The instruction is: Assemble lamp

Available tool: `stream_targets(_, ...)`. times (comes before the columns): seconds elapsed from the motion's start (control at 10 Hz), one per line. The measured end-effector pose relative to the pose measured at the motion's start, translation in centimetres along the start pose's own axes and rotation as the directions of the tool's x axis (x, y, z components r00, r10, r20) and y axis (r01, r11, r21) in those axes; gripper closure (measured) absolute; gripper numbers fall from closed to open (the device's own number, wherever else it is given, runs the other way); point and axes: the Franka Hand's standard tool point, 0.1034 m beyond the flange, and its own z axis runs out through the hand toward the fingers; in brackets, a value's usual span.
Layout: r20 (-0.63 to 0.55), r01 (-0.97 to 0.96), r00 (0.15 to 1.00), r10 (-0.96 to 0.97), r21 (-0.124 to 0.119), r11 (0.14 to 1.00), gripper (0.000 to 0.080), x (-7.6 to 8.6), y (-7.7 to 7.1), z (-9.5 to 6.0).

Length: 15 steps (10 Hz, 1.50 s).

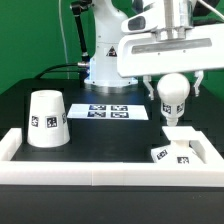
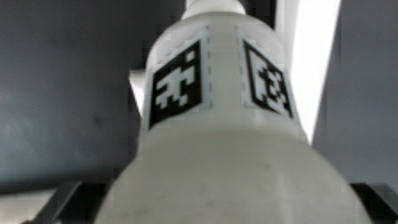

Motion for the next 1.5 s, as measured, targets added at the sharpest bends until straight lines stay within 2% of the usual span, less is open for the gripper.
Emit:
stream_targets(0.2,-0.008,0.034,0.999,-0.034,-0.002,0.999,0.0223,0.8,0.4,-0.9)
stream_targets(0.6,-0.002,0.036,0.999,-0.036,-0.002,0.999,0.0223,0.5,0.3,-0.6)
stream_targets(0.7,-0.014,0.099,0.995,-0.099,-0.003,0.995,0.0223,0.6,0.2,-0.6)
stream_targets(0.8,-0.007,0.109,0.994,-0.109,0.001,0.994,0.0223,1.4,0.0,-0.9)
stream_targets(1.0,-0.027,0.138,0.99,-0.137,0.006,0.99,0.0223,4.0,-0.2,-1.6)
stream_targets(1.2,-0.05,0.136,0.99,-0.135,0.0,0.991,0.0223,3.8,-0.1,-1.4)
stream_targets(1.3,-0.084,0.135,0.987,-0.135,-0.005,0.991,0.0223,4.1,0.0,-1.5)
stream_targets(1.4,-0.172,0.145,0.974,-0.147,-0.021,0.989,0.0223,4.1,-0.1,-1.6)
stream_targets(1.5,-0.137,0.167,0.976,-0.167,-0.018,0.986,0.0223,3.7,-0.3,-1.3)
